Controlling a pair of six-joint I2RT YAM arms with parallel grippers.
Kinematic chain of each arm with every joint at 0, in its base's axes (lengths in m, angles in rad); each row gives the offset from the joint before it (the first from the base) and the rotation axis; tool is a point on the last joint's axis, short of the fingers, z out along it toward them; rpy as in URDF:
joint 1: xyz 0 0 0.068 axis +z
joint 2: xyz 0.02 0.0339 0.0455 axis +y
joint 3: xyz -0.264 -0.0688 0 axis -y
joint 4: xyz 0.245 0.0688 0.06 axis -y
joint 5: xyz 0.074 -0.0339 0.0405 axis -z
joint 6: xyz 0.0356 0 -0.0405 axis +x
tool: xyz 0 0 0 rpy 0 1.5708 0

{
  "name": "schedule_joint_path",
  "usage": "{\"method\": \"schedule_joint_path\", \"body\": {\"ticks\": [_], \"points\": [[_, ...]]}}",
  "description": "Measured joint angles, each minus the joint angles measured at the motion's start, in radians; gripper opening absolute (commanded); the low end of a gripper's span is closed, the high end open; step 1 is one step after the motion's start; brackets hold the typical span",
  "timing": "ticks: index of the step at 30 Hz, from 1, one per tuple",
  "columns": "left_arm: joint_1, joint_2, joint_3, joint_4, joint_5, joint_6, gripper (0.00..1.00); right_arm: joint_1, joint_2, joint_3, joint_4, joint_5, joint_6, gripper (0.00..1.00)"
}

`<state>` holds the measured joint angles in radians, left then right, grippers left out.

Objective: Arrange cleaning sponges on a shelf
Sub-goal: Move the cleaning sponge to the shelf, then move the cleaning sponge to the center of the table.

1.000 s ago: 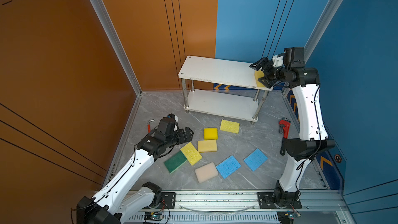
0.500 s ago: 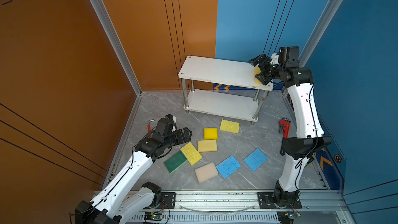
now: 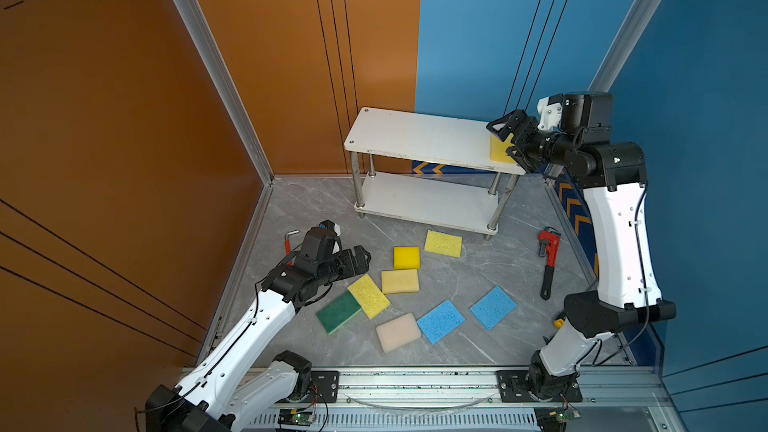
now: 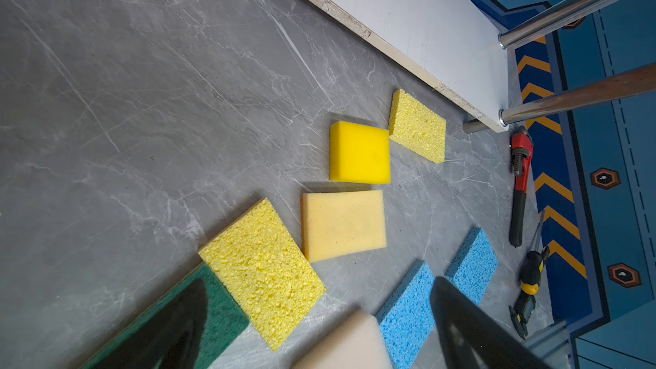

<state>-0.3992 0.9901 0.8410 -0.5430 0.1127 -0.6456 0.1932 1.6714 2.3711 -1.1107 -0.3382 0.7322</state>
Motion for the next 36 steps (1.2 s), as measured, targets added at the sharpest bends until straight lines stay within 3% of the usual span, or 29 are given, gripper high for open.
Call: {"method": "schedule_joint_path", "body": {"ticks": [3,7,11,17,22,28,36], "points": [[-0.001,0.021,0.011,0.000,0.000,0.006,0.98,0.132,-0.084,-0.099,-0.114,0.106,-0.101,0.94],[-0.007,0.041,0.027,0.004,0.000,0.013,0.98,0.311,-0.205,-0.416,-0.189,0.218,-0.158,0.94],[-0.027,0.059,0.029,0.007,0.000,0.013,0.98,0.359,-0.301,-0.779,-0.187,0.263,-0.163,0.95],[-0.073,0.063,0.025,0.012,-0.003,0.001,0.98,0.471,-0.307,-1.063,-0.065,0.246,-0.242,1.00],[-0.072,0.012,-0.009,0.011,-0.018,-0.034,0.98,0.585,-0.259,-1.129,0.126,0.213,-0.425,1.00],[-0.064,-0.083,-0.018,-0.030,-0.049,-0.059,0.98,0.561,-0.090,-1.090,0.291,0.184,-0.610,1.00],[-0.051,-0.193,-0.069,-0.105,-0.068,-0.097,0.98,0.553,0.155,-0.930,0.362,0.216,-0.746,1.00]]}}
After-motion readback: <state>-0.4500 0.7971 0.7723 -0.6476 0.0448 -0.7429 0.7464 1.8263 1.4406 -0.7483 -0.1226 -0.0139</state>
